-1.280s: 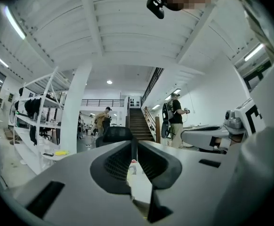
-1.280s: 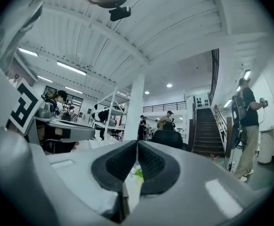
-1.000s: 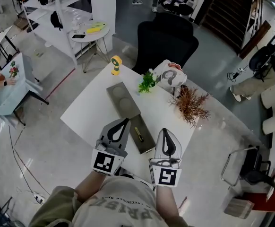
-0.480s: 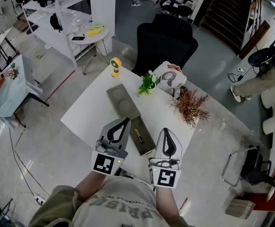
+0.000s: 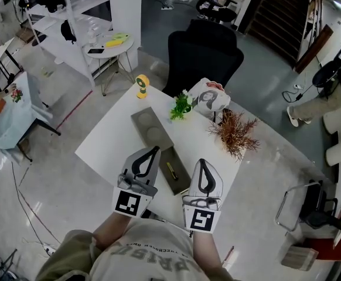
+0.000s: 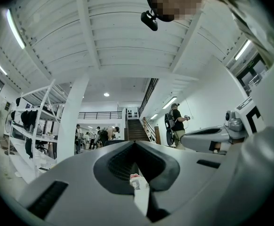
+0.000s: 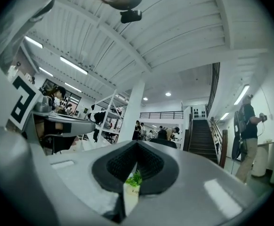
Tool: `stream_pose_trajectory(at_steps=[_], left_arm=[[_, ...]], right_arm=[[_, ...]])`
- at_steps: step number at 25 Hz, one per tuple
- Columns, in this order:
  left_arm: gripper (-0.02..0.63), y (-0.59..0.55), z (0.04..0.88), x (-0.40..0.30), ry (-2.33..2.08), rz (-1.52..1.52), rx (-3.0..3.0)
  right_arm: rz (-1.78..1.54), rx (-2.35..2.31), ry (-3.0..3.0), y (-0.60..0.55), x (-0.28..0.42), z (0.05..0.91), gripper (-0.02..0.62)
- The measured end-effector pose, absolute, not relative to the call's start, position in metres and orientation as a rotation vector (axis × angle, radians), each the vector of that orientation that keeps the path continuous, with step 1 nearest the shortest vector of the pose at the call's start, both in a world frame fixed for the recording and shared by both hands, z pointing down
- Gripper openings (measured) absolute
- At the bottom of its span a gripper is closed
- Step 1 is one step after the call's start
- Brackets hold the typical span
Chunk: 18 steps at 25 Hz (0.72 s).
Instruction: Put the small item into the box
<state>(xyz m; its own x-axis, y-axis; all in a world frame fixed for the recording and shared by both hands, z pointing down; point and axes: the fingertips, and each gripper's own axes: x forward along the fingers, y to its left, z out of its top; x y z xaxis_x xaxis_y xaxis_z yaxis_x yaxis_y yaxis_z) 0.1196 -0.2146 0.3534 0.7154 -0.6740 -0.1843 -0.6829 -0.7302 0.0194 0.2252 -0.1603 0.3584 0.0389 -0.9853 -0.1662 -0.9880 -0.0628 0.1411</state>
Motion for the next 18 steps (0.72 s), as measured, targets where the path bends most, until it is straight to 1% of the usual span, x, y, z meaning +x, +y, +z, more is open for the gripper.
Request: stream_pose_trajectory(at_steps=[18], left_arm=[[0.009, -0.218, 0.354, 0.131, 1.116, 0.287, -2.881]], right_arm=[[0.341, -2.272, 2.082, -0.160, 0.232, 0.350, -0.002]])
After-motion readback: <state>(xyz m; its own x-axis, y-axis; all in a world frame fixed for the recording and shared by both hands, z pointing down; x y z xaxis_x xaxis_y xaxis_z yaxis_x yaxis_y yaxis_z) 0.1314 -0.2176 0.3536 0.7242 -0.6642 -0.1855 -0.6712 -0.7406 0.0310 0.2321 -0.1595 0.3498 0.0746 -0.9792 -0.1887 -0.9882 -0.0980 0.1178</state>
